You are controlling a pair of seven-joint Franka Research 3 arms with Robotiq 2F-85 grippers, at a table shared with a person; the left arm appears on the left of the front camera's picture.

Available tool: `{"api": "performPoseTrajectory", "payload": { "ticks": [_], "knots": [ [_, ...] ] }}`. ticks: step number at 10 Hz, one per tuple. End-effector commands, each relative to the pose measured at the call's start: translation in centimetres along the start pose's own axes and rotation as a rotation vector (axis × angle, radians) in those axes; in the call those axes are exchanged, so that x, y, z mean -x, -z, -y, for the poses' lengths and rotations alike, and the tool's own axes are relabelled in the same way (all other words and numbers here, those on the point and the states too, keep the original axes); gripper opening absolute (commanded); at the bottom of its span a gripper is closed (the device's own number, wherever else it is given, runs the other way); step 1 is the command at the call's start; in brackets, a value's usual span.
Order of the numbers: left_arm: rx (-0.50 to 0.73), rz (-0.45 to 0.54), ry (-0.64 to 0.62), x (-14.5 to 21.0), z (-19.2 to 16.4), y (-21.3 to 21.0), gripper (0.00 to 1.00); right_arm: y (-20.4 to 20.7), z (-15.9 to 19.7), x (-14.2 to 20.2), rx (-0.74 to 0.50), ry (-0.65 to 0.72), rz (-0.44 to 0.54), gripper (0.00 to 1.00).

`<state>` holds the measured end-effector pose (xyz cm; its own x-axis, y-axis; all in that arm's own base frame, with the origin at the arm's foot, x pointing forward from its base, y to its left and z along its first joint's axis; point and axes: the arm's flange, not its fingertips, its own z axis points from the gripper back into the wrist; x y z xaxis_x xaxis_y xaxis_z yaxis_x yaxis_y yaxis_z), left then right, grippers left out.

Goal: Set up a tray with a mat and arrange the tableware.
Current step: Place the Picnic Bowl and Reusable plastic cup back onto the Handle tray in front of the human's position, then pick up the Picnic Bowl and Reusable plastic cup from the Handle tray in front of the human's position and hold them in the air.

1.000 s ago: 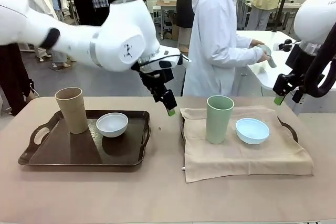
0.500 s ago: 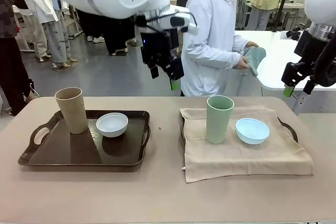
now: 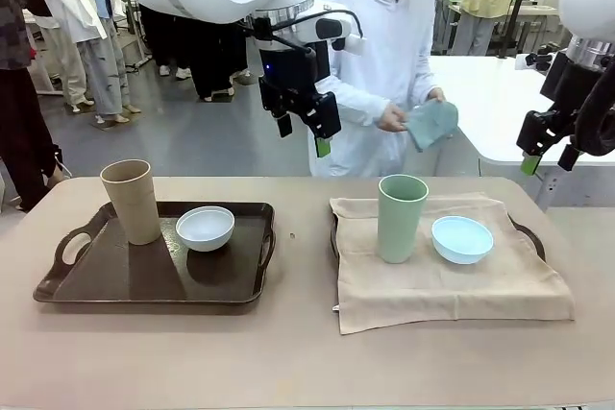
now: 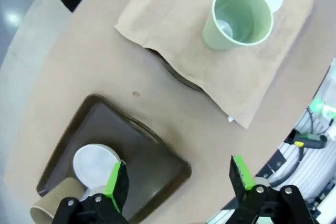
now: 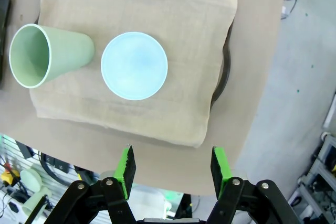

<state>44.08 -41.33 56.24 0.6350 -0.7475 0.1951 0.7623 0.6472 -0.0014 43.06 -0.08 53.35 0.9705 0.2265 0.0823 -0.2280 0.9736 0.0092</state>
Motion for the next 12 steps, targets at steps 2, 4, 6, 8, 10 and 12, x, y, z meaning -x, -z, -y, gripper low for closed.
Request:
{"api": "performPoseTrajectory", "payload": {
  "ticks": [2,4,6,8,10,12],
  "knots": [
    [0.004,0.001,0.021,0.52,0.02,0.06,1.00,0.26,0.06,0.06,-0.002,-0.009,0.008,0.75],
    [0.004,0.001,0.021,0.52,0.02,0.06,1.00,0.26,0.06,0.06,-0.002,-0.009,0.008,0.75],
    [0.004,0.001,0.021,0.52,0.02,0.06,1.00,0.26,0.06,0.06,-0.002,-0.009,0.008,0.75],
    [0.004,0.001,0.021,0.52,0.02,0.06,1.00,0.26,0.06,0.06,-0.002,-0.009,0.008,0.75],
    [0.004,0.001,0.021,0.52,0.02,0.06,1.00,0.26,0.06,0.06,-0.002,-0.009,0.008,0.75],
    [0.004,0.001,0.021,0.52,0.02,0.06,1.00,0.26,0.06,0.06,-0.002,-0.009,0.008,0.75]
  ]
}}
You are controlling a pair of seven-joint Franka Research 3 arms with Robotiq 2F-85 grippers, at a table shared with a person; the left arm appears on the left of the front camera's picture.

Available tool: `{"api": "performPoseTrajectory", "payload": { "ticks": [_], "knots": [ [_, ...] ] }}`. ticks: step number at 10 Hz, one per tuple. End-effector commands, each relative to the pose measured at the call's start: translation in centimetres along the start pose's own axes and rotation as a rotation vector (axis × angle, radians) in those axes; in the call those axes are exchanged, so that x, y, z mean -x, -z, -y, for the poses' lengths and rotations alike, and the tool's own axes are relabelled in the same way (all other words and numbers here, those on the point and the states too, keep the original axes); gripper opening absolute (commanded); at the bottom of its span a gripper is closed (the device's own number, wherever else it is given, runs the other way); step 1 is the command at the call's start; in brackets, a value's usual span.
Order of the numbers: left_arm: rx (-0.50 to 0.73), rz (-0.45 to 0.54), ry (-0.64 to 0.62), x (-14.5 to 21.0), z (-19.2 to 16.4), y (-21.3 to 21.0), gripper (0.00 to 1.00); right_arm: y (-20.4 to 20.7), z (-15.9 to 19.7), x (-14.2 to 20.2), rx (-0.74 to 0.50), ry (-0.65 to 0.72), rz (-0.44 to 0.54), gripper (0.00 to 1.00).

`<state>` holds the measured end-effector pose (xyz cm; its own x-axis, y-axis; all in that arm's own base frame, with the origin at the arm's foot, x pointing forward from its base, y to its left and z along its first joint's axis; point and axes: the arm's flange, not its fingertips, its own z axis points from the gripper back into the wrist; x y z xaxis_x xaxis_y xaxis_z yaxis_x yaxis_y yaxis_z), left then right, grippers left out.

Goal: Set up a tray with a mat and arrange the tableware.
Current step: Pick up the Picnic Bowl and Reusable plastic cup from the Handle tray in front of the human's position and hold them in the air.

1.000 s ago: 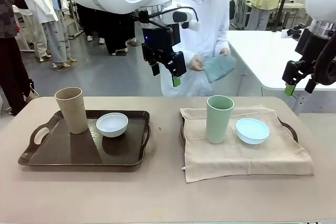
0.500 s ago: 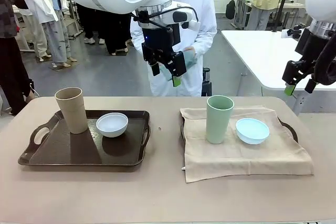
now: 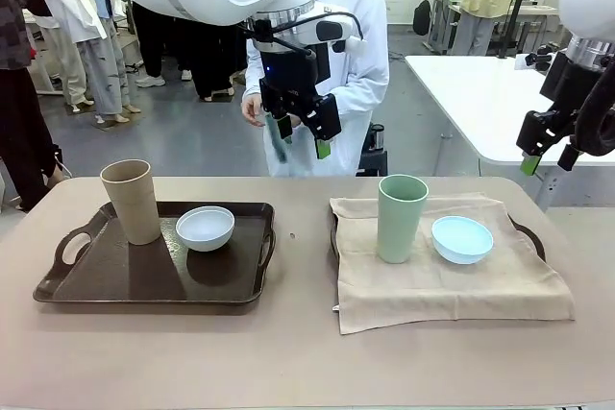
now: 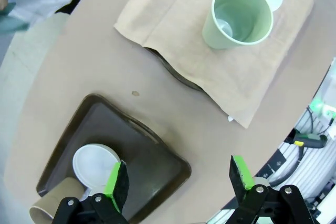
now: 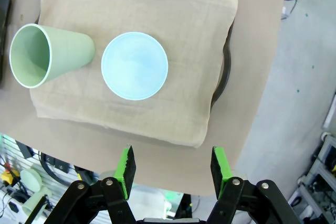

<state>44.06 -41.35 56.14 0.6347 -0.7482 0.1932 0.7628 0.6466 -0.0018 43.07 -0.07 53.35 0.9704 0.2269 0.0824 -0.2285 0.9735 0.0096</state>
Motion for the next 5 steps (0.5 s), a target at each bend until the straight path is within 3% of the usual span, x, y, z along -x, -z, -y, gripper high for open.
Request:
{"api": "performPoseTrajectory", "payload": {
  "ticks": [1,5],
  "knots": [
    [0.004,0.003,0.020,0.5,0.0,0.0,1.00,0.3,0.1,0.1,-0.002,-0.008,0.008,0.75],
    [0.000,0.000,0.000,0.0,0.0,0.0,1.00,-1.1,-0.1,0.4,0.010,-0.015,0.032,0.75]
  ]
}}
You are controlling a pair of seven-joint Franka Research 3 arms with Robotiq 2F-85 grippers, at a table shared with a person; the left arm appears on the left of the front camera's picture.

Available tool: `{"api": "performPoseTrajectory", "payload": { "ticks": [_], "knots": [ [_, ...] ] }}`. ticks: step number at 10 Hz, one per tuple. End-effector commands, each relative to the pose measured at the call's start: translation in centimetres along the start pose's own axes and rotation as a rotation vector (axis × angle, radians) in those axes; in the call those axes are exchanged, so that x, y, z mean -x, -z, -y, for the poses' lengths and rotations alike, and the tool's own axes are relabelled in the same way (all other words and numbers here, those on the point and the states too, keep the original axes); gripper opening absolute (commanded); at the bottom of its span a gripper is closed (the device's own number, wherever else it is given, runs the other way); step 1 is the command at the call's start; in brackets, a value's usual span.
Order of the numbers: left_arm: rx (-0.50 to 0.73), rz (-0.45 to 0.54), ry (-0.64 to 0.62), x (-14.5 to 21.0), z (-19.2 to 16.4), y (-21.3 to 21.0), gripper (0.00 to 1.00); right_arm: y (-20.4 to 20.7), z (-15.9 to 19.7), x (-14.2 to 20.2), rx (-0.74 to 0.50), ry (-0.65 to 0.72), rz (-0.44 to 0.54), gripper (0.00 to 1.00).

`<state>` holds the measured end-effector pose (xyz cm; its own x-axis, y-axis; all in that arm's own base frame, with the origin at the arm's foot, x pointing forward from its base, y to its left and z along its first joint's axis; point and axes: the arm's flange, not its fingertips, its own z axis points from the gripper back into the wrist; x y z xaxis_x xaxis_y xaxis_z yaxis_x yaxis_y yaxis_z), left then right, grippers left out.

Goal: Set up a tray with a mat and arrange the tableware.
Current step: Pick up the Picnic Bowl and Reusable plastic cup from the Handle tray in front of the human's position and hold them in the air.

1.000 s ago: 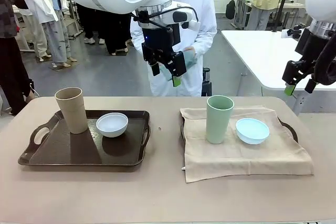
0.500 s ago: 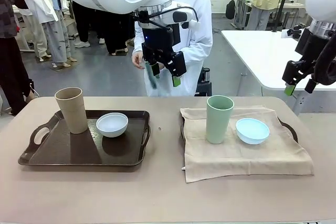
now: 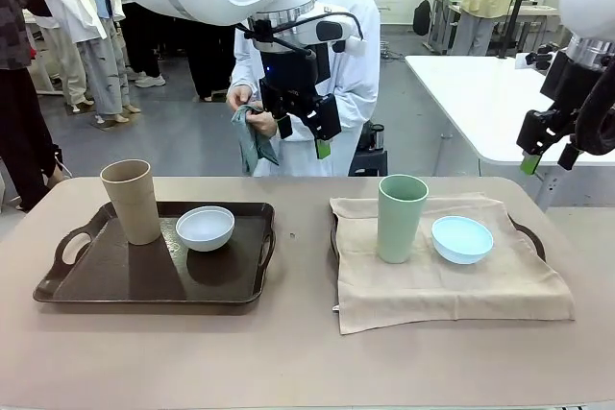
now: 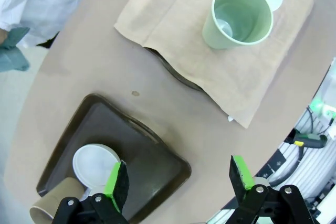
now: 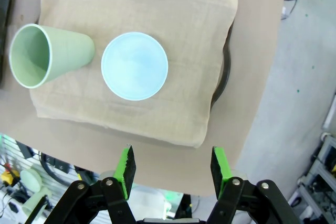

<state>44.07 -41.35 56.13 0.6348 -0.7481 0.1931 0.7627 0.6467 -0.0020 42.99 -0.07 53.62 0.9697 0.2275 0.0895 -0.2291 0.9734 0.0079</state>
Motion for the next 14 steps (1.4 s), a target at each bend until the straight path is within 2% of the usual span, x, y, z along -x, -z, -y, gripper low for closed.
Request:
{"api": "performPoseTrajectory", "payload": {
  "ticks": [1,3,5,8,11,14],
  "knots": [
    [0.036,0.015,0.055,0.3,-0.1,-0.8,1.00,-1.8,0.0,0.5,-0.022,-0.013,0.037,0.75],
    [0.082,0.012,0.022,2.3,-1.6,-2.1,1.00,-2.2,1.3,0.8,-0.084,-0.010,0.010,0.75],
    [0.143,0.016,-0.112,6.2,-4.4,-4.3,1.00,-1.7,2.9,1.3,-0.151,0.001,-0.016,0.75],
    [0.262,0.114,-0.281,14.0,-9.6,-6.5,1.00,0.0,6.2,2.0,-0.303,0.052,-0.051,0.75],
    [0.416,0.250,-0.408,22.3,-15.8,-5.6,1.00,2.8,9.4,3.4,-0.431,0.132,-0.066,0.75],
    [0.539,0.346,-0.543,29.2,-21.5,-4.3,1.00,5.2,12.0,4.4,-0.531,0.200,-0.062,0.75]
  ]
}}
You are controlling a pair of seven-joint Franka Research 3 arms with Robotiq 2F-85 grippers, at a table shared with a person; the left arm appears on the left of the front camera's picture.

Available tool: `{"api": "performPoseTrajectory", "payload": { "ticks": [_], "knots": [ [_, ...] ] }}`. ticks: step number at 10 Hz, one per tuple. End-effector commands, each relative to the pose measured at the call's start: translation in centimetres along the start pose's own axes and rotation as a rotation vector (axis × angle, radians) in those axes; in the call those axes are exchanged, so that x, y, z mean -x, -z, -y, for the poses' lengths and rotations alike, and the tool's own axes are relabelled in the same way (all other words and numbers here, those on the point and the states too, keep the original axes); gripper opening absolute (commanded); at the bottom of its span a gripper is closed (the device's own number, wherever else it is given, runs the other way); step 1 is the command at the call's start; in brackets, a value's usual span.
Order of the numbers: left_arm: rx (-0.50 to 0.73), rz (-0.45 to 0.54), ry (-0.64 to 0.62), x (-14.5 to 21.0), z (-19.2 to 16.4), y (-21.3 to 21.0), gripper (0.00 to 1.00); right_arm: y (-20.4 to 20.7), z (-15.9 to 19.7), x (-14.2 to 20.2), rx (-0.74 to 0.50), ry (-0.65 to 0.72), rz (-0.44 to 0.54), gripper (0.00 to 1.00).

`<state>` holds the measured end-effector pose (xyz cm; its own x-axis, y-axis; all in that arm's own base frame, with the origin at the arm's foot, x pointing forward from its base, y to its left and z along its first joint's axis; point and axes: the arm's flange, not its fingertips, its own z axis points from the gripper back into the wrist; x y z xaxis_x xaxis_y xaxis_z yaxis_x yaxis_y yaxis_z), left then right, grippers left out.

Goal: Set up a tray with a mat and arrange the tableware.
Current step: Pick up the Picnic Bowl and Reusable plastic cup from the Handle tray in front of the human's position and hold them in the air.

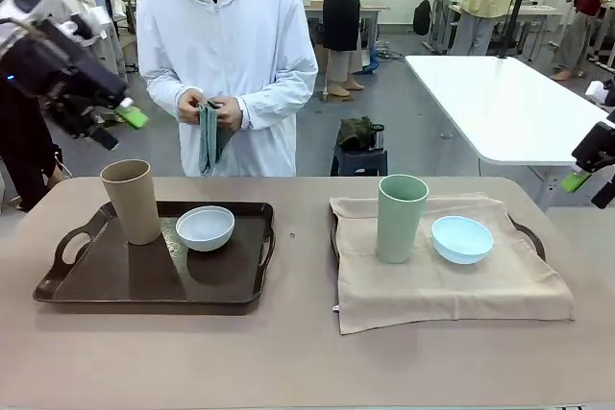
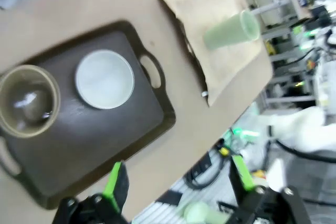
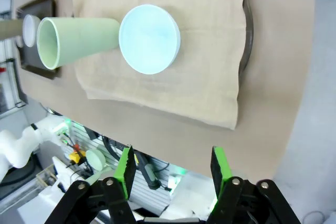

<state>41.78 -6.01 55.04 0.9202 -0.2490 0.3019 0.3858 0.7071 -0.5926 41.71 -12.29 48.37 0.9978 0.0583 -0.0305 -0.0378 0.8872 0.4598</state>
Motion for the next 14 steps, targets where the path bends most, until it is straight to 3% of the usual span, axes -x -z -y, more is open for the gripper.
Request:
{"api": "performPoseTrajectory", "payload": {
  "ticks": [1,5,9,14],
  "knots": [
    [0.081,0.068,-0.053,1.5,-2.5,-1.1,1.00,0.6,1.7,-0.2,-0.111,0.018,0.006,0.75],
    [0.186,0.125,-0.164,5.1,-8.6,-3.2,1.00,1.1,6.0,0.6,-0.333,0.129,0.046,0.75],
    [0.266,0.168,-0.246,8.6,-13.3,-4.2,1.00,1.4,9.0,2.5,-0.415,0.175,0.066,0.75],
    [0.286,0.194,-0.299,11.4,-16.0,-4.9,1.00,1.4,10.6,3.3,-0.508,0.199,0.101,0.75]
  ]
}}
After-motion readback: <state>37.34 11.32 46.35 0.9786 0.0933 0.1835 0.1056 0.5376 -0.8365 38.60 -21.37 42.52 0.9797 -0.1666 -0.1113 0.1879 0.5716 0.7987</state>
